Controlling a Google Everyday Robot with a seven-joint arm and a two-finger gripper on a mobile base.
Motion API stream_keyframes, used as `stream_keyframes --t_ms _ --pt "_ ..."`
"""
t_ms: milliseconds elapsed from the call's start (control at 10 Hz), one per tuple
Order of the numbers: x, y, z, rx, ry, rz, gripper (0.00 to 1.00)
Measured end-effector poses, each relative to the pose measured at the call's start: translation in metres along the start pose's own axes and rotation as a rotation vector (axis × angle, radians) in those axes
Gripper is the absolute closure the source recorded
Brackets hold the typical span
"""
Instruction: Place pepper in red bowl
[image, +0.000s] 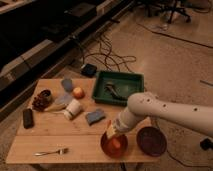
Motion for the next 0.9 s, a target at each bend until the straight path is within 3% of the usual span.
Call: stream_keyframes --t_ms 100,200,900 --pt "-0.0006 -0.0017 0.0000 -0.006 0.004 0.007 0.53" --pt "0.0007 -0.0019 0.0003 -0.008 0.013 0.005 0.47" --pt "0.0002 -0.0015 0.0004 -0.008 0.012 0.003 0.46"
